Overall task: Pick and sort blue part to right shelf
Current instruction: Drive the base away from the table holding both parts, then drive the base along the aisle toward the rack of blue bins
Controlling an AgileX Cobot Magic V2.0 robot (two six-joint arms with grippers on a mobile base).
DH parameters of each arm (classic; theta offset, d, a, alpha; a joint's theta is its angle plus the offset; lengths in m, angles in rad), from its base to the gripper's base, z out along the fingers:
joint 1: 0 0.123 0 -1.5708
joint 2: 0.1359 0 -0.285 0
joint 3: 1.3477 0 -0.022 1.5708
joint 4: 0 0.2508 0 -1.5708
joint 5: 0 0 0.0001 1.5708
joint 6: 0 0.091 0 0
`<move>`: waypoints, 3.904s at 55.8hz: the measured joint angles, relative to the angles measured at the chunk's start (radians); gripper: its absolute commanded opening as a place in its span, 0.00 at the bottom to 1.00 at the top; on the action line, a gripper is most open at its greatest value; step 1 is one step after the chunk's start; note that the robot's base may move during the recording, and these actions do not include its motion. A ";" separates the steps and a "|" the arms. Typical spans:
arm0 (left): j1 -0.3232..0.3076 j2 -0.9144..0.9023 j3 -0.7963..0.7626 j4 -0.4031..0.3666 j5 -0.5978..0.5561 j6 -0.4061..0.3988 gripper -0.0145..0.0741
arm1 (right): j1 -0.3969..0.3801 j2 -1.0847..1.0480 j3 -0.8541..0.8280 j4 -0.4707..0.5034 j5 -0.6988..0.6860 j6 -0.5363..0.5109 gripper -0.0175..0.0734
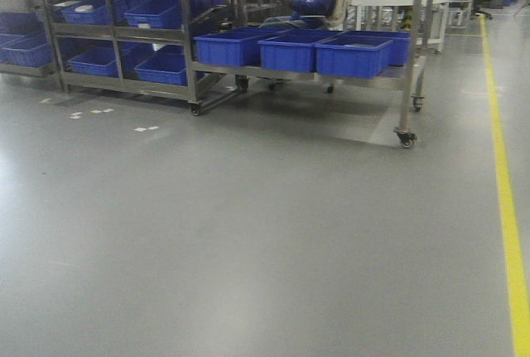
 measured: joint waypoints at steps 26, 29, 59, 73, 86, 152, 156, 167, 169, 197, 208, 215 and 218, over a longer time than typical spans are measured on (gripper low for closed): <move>0.000 0.000 0.000 0.000 0.000 0.000 0.50 | 0.000 0.000 0.000 0.000 0.002 0.000 0.45; 0.000 0.000 0.000 0.000 0.000 0.000 0.50 | 0.000 0.000 0.000 0.000 0.002 0.000 0.45; 0.000 0.000 0.000 0.000 0.000 0.000 0.50 | 0.000 0.000 0.000 0.000 0.004 0.000 0.45; 0.000 0.000 0.000 0.000 0.000 0.000 0.50 | 0.000 0.000 0.000 0.000 0.004 0.000 0.45; 0.000 0.000 0.000 0.000 0.000 0.000 0.50 | 0.000 0.000 0.000 0.000 0.004 0.000 0.45; 0.000 0.000 0.000 0.000 0.000 0.000 0.50 | 0.000 0.000 0.000 0.000 0.004 0.000 0.45; 0.000 0.000 0.000 0.000 0.000 0.000 0.50 | 0.000 0.000 0.000 0.000 0.004 0.000 0.45; 0.000 0.000 0.000 0.000 0.000 0.000 0.50 | 0.000 0.000 0.000 0.000 0.004 0.000 0.45; 0.000 0.000 0.000 0.000 0.000 0.000 0.50 | 0.000 0.000 0.000 0.000 0.004 0.000 0.45; 0.000 0.000 0.000 0.000 0.000 0.000 0.50 | 0.000 0.000 0.000 0.000 0.004 0.000 0.45; 0.000 0.000 0.000 0.000 0.000 0.000 0.50 | 0.000 0.000 0.000 0.000 0.004 0.000 0.45; 0.000 0.000 0.000 0.000 0.000 0.000 0.50 | 0.000 0.000 0.000 0.000 0.004 0.000 0.45; 0.000 0.000 0.000 0.000 0.000 0.000 0.50 | 0.000 0.000 0.000 0.000 0.004 0.000 0.45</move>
